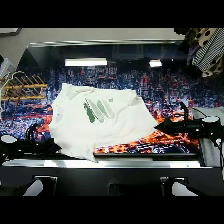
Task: Fold the clothes and pants, and hang the long-sleeved shirts on hangers.
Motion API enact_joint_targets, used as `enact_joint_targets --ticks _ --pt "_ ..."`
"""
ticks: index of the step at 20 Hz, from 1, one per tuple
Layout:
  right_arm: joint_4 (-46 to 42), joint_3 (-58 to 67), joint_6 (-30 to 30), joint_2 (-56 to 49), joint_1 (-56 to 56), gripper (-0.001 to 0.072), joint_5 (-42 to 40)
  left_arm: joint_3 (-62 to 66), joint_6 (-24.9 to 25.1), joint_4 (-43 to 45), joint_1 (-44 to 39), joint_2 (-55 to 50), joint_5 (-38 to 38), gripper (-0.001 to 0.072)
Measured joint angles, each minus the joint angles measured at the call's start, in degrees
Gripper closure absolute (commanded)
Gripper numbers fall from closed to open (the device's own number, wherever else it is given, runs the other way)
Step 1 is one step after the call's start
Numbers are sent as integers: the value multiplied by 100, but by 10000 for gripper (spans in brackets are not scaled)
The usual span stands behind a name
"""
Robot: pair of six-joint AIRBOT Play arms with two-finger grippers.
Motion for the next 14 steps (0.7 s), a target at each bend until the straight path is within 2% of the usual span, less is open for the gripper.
enact_joint_targets --ticks 4,7,10,14 --pt "50 13 -72 98 295 675 81 131 11 -42 -4 33 37 693" --pt "63 234 79 284 999 675 -372 638 -15 -157 -7 90 39 693" --pt "39 977 481 472 1563 675 -1060 1665 -153 -216 -7 109 42 693" --pt "-240 2717 933 610 1829 675 -1401 3641 -393 -258 -7 120 59 693"
